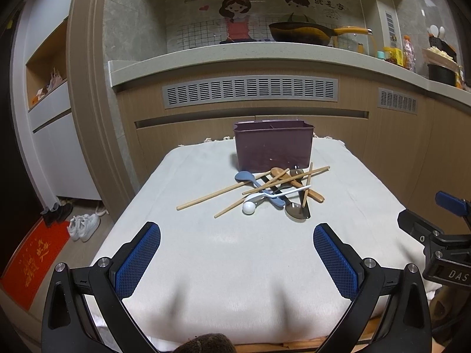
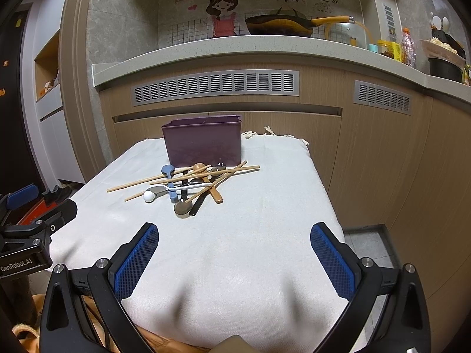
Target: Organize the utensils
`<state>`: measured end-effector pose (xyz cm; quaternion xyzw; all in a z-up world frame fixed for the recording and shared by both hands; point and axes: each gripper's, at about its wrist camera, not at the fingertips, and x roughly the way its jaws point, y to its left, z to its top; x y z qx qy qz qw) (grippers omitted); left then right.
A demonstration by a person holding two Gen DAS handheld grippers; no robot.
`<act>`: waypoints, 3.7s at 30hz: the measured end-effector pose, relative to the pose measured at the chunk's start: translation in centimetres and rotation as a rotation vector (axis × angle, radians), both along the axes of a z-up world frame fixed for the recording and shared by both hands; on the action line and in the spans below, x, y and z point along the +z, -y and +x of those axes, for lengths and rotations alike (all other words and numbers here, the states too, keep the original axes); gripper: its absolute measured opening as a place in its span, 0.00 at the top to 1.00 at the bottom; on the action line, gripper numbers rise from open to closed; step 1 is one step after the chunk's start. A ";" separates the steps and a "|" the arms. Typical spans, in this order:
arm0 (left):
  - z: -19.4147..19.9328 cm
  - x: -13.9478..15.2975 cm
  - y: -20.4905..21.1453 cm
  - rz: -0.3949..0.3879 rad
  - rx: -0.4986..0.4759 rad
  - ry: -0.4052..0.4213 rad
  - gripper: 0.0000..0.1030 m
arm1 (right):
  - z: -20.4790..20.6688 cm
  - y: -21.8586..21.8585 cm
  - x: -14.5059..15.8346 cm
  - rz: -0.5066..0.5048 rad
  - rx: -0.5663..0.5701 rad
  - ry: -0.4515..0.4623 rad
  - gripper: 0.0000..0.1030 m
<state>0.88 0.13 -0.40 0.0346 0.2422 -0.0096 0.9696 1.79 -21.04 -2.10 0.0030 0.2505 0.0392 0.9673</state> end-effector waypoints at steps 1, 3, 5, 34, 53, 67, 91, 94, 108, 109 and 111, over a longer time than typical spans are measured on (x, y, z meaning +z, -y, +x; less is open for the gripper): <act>0.3 0.1 0.0 0.002 -0.009 -0.006 0.00 | 0.2 0.0 0.1 -0.005 -0.001 0.003 0.01; 1.1 0.3 0.2 0.010 -0.025 -0.015 0.00 | 0.7 -0.1 0.2 -0.020 -0.002 0.009 0.01; 2.0 0.5 0.4 0.020 -0.043 -0.021 0.00 | 1.3 -0.2 0.5 -0.042 0.004 0.017 0.01; 23.7 -4.0 -2.1 -0.160 -0.070 -0.347 0.00 | 17.4 -1.2 -3.2 -0.155 0.056 -0.148 0.01; 32.8 -8.2 0.1 -0.114 0.115 -0.479 0.23 | 17.7 -1.5 -4.7 -0.104 0.122 -0.161 0.01; 31.2 -8.0 -1.9 -0.085 -0.001 -0.378 0.76 | 18.3 -2.2 -4.3 -0.142 0.136 -0.179 0.01; 22.3 -4.8 -10.7 -0.302 0.086 -0.268 0.80 | 30.6 -6.6 -7.8 -0.119 0.110 -0.418 0.55; 22.3 -5.9 -11.0 -0.320 0.107 -0.313 0.61 | 30.6 -7.2 -8.0 -0.141 0.123 -0.427 0.46; 24.3 -7.3 -5.9 -0.365 0.043 -0.500 0.38 | 28.9 -4.4 -7.7 -0.116 0.158 -0.431 0.77; 24.9 -7.5 -5.7 -0.367 0.065 -0.513 0.38 | 28.6 -4.2 -7.5 -0.110 0.162 -0.419 0.78; 26.1 -8.1 -5.4 -0.352 0.123 -0.539 0.38 | 27.9 -3.9 -7.2 -0.097 0.168 -0.397 0.80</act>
